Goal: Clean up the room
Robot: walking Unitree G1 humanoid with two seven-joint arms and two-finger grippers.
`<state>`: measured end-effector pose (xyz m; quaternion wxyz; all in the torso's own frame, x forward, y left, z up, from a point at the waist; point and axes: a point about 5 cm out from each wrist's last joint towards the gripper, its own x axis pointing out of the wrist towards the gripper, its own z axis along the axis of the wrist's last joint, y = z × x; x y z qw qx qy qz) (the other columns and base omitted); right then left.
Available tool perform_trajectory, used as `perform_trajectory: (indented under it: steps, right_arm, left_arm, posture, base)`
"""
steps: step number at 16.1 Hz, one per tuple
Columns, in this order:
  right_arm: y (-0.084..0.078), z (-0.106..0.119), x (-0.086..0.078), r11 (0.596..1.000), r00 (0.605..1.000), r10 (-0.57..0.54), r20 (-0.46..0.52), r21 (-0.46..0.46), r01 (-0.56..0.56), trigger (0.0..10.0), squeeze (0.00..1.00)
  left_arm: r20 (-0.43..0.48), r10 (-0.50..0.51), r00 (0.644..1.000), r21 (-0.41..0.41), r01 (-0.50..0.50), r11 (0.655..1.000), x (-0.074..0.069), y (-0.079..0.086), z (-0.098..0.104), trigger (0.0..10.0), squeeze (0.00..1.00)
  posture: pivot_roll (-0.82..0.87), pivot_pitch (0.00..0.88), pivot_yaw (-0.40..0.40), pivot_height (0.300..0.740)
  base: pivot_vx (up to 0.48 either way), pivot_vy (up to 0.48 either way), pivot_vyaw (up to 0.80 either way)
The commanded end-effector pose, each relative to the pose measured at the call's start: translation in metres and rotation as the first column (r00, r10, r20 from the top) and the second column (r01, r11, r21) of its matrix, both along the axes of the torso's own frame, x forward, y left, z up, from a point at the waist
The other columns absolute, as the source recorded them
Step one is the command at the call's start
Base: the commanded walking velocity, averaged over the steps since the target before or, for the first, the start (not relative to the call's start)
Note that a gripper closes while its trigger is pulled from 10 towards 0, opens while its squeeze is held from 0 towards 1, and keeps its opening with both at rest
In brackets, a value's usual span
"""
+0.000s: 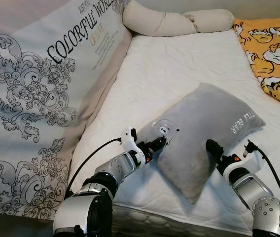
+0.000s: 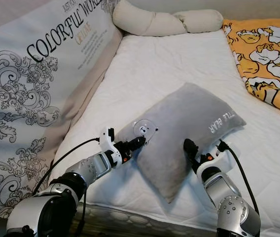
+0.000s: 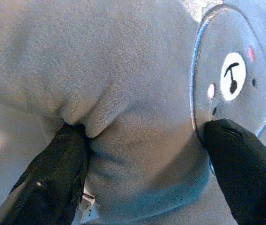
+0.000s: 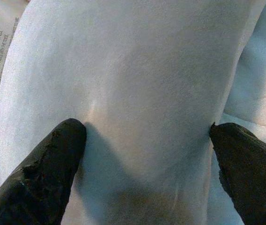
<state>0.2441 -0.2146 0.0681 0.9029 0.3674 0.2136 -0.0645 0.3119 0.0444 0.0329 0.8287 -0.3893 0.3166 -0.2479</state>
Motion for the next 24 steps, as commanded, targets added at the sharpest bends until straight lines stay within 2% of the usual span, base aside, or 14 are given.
perform_trajectory:
  steps: [1,5,8,11,13,18,20,21,22,23,24]
  right_arm:
    - [0.006,0.004,0.001,1.000,1.000,0.027,0.012,0.010,-0.027,10.0,0.00]
    - [0.005,0.002,0.001,1.000,1.000,0.027,0.006,0.008,-0.027,10.0,0.00]
    - [0.002,0.000,0.003,1.000,1.000,0.002,-0.002,0.005,-0.002,10.0,0.00]
    - [0.002,0.000,0.004,1.000,1.000,-0.005,0.000,0.008,0.005,10.0,0.00]
    - [0.003,0.001,0.005,1.000,1.000,0.002,0.017,0.012,-0.002,10.0,0.00]
    - [-0.001,0.004,0.004,1.000,0.998,-0.019,0.053,0.023,0.017,10.0,0.00]
    - [-0.003,0.004,0.009,0.999,0.998,-0.029,0.064,0.027,0.028,10.0,0.00]
    - [0.002,0.003,0.019,1.000,0.998,0.000,0.067,0.022,-0.002,10.0,0.00]
    - [0.005,0.002,0.023,1.000,0.998,0.016,0.066,0.019,-0.017,10.0,0.00]
    - [0.011,-0.001,0.032,0.998,0.997,0.052,0.060,0.013,-0.053,10.0,0.00]
    - [0.014,-0.002,0.035,0.998,0.996,0.067,0.057,0.011,-0.067,10.0,0.00]
  left_arm:
    - [0.004,-0.081,0.997,-0.030,0.081,0.996,-0.007,-0.025,0.003,0.0,0.00]
    - [0.048,-0.092,0.995,-0.023,0.093,0.995,-0.005,-0.024,0.006,0.0,0.00]
    - [0.144,-0.134,0.980,0.052,0.127,0.991,-0.001,-0.024,0.011,0.0,0.00]
    - [0.180,-0.122,0.976,0.040,0.117,0.992,0.004,-0.023,0.018,0.0,0.00]
    - [0.215,-0.136,0.967,0.031,0.133,0.991,0.006,-0.027,0.023,0.0,0.00]
    - [0.301,-0.151,0.941,0.097,0.127,0.987,0.013,-0.024,0.032,0.0,0.00]
    - [0.399,-0.166,0.902,0.142,0.118,0.983,0.024,-0.014,0.046,0.0,0.00]
    - [0.474,-0.162,0.866,0.151,0.101,0.983,0.032,-0.001,0.058,0.0,0.00]
    - [0.493,-0.154,0.856,0.151,0.090,0.984,0.035,0.004,0.062,0.0,0.00]
    - [0.544,-0.159,0.824,0.171,0.077,0.982,0.039,0.013,0.069,0.0,0.00]
    - [0.564,-0.167,0.808,0.183,0.074,0.980,0.040,0.017,0.073,0.0,0.00]
  posture:
    - [-0.20,0.000,0.144,0.740]
    - [-0.19,0.000,0.141,0.740]
    - [-0.17,0.000,0.137,0.740]
    - [-0.17,0.000,0.135,0.740]
    - [-0.16,0.000,0.131,0.740]
    - [-0.15,0.000,0.133,0.740]
    - [-0.14,0.000,0.130,0.740]
    - [-0.12,0.000,0.123,0.740]
    - [-0.11,0.000,0.115,0.740]
    - [-0.09,0.000,0.103,0.740]
    - [-0.08,0.000,0.101,0.740]
  base:
    - [0.000,0.000,0.00]
    - [0.000,0.000,0.00]
    - [0.000,0.000,0.00]
    - [0.000,0.000,0.00]
    - [0.000,0.000,0.00]
    - [0.000,0.000,0.00]
    - [0.000,0.000,0.00]
    - [0.000,0.000,0.00]
    - [0.000,0.000,0.00]
    - [0.000,0.000,0.00]
    - [0.000,0.000,0.00]
